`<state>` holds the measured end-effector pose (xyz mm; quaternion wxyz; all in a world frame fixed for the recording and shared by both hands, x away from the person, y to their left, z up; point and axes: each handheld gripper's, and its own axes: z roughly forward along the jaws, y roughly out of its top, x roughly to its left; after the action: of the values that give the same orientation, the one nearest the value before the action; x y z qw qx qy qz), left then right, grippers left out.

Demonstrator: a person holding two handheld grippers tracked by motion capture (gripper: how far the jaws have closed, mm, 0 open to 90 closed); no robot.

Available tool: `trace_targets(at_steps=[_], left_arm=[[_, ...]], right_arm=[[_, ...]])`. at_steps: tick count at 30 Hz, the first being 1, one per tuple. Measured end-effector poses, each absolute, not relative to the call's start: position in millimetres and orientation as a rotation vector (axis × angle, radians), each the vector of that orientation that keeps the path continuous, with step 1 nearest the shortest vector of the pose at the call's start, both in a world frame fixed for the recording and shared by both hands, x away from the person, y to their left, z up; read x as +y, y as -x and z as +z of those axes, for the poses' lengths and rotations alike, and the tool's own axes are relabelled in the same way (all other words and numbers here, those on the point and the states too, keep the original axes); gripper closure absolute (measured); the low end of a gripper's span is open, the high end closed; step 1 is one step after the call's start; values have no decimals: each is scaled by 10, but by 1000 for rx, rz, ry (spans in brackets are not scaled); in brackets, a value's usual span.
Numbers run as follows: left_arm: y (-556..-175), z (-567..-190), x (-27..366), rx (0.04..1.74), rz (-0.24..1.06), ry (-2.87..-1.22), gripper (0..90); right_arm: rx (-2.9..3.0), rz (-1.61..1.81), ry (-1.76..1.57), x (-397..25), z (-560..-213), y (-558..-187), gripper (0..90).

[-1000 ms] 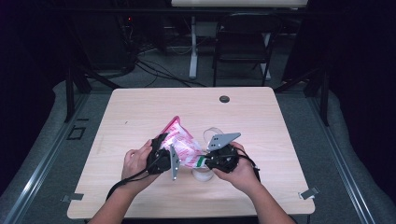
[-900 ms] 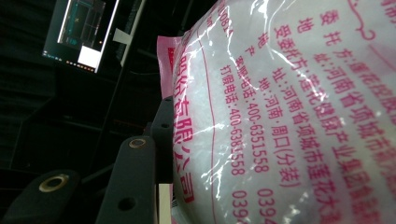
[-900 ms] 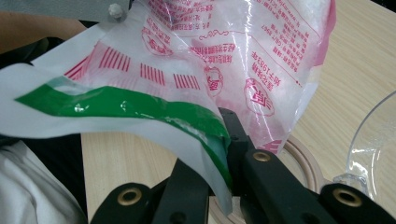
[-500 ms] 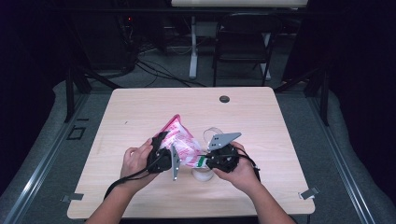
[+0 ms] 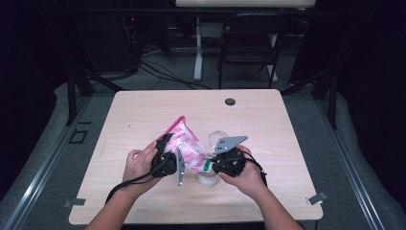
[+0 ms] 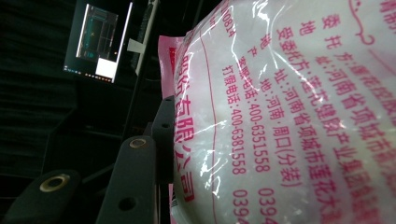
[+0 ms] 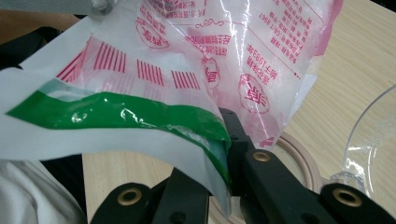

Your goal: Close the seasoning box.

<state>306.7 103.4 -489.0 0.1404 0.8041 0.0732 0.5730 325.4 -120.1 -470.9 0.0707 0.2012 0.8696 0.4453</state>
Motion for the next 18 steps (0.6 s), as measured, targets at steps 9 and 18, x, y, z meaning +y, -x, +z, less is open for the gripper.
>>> trace_targets(at_steps=[9, 18], left_arm=[[-3062, -4852, 1017, 190, 1674, -2314, 607], [-3047, -4838, 1011, 169, 1707, -2304, 608]], right_arm=[[2618, 1343, -610, -1220, -4707, -3260, 900], [2621, 1337, -605, -1212, -4716, -3261, 900]])
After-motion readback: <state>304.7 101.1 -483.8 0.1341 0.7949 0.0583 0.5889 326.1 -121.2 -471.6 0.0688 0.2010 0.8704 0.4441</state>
